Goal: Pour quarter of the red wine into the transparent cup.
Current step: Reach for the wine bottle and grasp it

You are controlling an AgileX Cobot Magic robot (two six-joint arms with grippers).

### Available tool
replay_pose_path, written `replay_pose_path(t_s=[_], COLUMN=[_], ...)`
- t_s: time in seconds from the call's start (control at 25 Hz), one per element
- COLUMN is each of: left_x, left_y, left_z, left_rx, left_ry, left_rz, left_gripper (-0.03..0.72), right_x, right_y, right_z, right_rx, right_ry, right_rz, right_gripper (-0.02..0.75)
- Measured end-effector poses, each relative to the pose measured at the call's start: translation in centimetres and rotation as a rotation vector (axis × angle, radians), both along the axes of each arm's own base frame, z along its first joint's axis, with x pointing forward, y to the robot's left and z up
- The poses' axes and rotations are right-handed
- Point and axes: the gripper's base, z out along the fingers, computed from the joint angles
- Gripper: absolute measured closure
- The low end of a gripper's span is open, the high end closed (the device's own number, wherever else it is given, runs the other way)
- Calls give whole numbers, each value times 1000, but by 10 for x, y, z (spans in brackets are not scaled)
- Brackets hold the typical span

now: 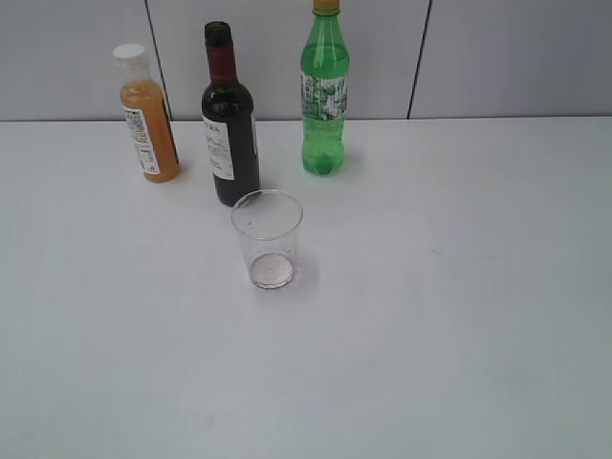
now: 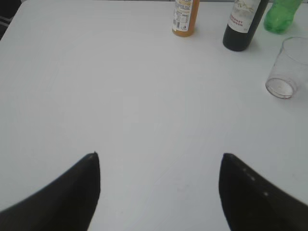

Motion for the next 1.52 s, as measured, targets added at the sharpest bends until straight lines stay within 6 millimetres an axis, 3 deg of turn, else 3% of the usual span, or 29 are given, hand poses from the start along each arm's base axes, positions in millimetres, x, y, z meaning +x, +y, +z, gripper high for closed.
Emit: replay_pose_path(t_s=[0.48, 0.76, 0.96, 1.24, 1.52], left_x=[0, 12, 41, 100, 169], left_y=[-3, -4, -7, -7, -5], left_z=[1, 4, 21, 38, 33], left_rx=[-30, -37, -20, 89, 103], left_ry=[-3, 35, -80, -251, -339], left_rz=[-18, -17, -32, -8, 81], left_gripper=[103, 27, 22, 29, 43], right_x=[0, 0, 0, 0, 0], right_y=[0, 0, 0, 0, 0], right_z=[0, 0, 0, 0, 0], right_rx=[0, 0, 0, 0, 0], right_ry=[0, 0, 0, 0, 0], right_rz=[0, 0, 0, 0, 0], right_gripper=[145, 145, 145, 145, 145])
